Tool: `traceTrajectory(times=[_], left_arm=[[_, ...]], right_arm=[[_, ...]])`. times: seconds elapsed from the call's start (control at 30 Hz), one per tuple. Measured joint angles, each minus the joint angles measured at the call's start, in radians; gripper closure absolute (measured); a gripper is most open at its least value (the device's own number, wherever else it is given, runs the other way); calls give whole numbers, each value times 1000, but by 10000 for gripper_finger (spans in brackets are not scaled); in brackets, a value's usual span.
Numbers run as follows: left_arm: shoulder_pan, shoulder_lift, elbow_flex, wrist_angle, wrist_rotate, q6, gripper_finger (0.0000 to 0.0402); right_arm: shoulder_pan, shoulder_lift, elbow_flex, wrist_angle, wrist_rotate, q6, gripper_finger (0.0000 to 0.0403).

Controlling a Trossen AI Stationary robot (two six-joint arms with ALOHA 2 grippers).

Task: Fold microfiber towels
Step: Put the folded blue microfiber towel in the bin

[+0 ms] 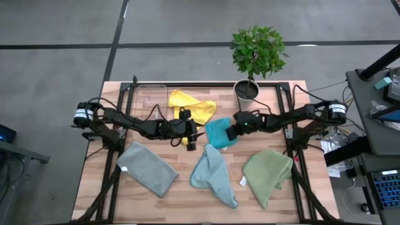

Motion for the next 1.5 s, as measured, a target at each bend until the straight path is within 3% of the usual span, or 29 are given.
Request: traceTrajectory(times=[0.13, 0.4, 0.6, 0.8, 1.0, 1.2, 1.33, 1.5], left_arm=[[0, 0, 0, 61, 1, -81, 258], [6, 0, -2, 60, 13, -397, 245], [5, -43, -5, 52, 133, -414, 204], [5, -212, -5, -81, 142, -384, 190], [4, -431, -5, -201, 141, -305, 190], [1, -585, -59, -191, 121, -234, 190], [2, -652, -141, -114, 94, -209, 190], [1, -687, -270, 127, 93, -140, 190]], right_arm=[[0, -72, 0, 0, 5, -31, 389], [4, -228, 0, -1, 28, -82, 390], [6, -327, 0, 39, 29, -105, 390], [8, -361, 9, 115, 27, -120, 390], [26, -288, 110, 126, 27, -177, 390], [35, -145, 258, 127, 26, -199, 390], [35, -43, 353, 122, 23, -209, 390], [35, 82, 483, 118, 14, -226, 390]])
